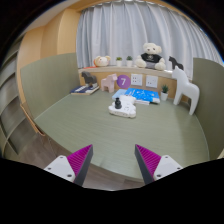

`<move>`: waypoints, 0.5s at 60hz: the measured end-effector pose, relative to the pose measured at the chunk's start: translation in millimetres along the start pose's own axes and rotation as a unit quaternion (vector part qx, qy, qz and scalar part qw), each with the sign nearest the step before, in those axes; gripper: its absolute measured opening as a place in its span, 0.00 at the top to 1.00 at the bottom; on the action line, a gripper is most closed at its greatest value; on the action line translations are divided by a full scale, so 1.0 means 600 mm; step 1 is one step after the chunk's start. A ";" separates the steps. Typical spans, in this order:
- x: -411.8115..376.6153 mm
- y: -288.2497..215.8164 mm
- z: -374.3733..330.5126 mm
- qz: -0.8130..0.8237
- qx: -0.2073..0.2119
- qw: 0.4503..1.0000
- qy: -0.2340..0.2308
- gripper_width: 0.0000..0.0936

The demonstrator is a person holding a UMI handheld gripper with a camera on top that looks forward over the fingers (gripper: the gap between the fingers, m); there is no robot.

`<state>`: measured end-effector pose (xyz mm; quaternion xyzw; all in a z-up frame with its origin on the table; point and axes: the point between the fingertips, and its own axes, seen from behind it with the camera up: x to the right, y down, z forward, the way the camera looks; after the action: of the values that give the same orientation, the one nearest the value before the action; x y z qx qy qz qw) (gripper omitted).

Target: Unplug charger

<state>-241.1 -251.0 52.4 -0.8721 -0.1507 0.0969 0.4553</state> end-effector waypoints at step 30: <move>0.040 -0.222 0.368 0.053 0.026 0.989 0.132 0.41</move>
<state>-309.7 -1.9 36.6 -0.8717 -0.0404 0.0087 0.4883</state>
